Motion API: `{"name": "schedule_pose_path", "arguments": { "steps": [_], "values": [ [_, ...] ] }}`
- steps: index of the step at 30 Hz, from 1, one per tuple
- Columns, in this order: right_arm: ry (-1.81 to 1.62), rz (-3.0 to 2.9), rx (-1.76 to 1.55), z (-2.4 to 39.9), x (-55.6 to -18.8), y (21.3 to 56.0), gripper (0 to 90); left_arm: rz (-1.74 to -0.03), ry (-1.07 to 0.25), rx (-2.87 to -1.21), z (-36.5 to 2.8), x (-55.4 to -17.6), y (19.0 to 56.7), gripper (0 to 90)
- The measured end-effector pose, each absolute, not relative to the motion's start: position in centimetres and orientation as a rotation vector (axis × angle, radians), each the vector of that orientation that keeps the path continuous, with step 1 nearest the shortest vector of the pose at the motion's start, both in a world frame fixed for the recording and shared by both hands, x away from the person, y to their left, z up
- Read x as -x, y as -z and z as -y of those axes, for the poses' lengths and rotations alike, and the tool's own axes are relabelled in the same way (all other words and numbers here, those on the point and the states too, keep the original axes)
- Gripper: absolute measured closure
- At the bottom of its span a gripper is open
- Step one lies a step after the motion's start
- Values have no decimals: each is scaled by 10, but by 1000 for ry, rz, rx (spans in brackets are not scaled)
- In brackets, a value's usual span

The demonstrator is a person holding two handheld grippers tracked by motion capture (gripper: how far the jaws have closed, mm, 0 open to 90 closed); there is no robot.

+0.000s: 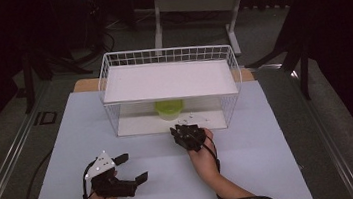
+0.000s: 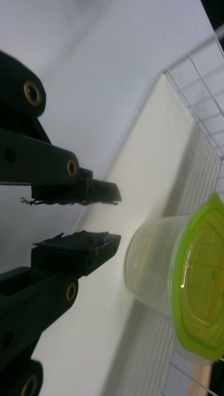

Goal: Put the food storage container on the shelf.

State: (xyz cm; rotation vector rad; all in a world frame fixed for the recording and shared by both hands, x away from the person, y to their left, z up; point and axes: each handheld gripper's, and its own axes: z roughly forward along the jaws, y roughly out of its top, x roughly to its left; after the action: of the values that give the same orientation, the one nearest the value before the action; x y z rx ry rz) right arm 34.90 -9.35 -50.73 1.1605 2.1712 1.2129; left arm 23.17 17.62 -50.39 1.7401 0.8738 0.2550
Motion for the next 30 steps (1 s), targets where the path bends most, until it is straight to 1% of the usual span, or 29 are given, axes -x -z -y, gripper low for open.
{"name": "schedule_pose_path", "arguments": {
  "steps": [1, 3, 10, 11, 13, 15, 17, 30],
  "values": [
    [-1208, -2179, -1142, 96, -345, 506, 706, -874, -255, -1740, -176, -232, 504, 24],
    [-1211, -2179, -1117, 101, -339, 504, 638, -868, -262, -1742, -177, -230, 502, 24],
    [-1262, -2177, -1102, 120, -323, 496, 286, -864, -258, -1746, -177, -229, 501, 24],
    [-1271, -2195, -1107, 123, -322, 495, 264, -862, -259, -1746, -177, -229, 501, 24],
    [-1279, -2216, -1110, 129, -320, 495, 193, -858, -258, -1749, -177, -229, 500, 24],
    [-1282, -2219, -1106, 131, -319, 495, 193, -851, -261, -1749, -177, -229, 500, 24],
    [-1304, -2215, -1105, 139, -316, 493, 173, -853, -265, -1749, -177, -229, 500, 24],
    [-1339, -2187, -1043, 158, -289, 482, 173, -839, -269, -1751, -177, -228, 497, 24]
  ]
}}
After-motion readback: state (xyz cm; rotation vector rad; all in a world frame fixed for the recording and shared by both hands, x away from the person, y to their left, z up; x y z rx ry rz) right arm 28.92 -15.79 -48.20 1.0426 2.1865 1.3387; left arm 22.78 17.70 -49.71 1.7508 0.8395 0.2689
